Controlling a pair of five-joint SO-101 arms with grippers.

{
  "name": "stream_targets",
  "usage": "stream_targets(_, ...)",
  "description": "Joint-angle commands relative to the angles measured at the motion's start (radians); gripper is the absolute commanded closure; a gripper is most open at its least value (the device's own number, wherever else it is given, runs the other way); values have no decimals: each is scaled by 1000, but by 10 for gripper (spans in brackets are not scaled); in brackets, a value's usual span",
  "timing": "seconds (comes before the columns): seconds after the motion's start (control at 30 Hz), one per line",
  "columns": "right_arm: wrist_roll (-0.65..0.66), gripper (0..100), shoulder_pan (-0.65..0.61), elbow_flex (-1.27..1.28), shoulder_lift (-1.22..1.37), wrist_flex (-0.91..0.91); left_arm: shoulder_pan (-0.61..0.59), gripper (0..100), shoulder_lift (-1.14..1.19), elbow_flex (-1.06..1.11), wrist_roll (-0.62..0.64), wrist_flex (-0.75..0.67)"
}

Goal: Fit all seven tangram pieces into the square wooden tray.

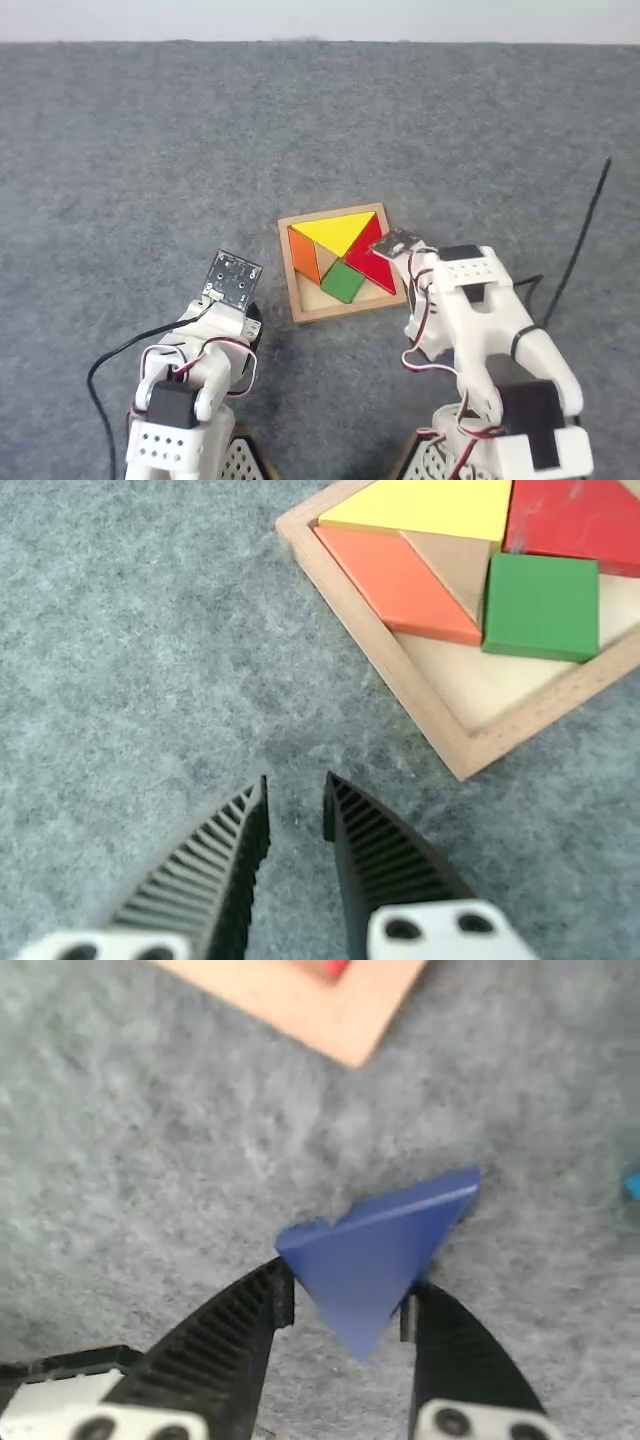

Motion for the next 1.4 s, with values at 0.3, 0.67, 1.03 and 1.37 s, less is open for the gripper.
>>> stream_targets(0.3,-83,845,-61,-209,-44,21,2,912,2,-7,6,-3)
stream_targets(0.67,-453,839,-107,-218,-36,24,2,912,2,-7,6,-3)
stream_targets(1.03,-589,750,-97,-147,-35,-68,2,912,2,-7,6,-3)
stream_targets(1.37,-575,718,-99,-115,-33,-62,2,912,2,-7,6,-3)
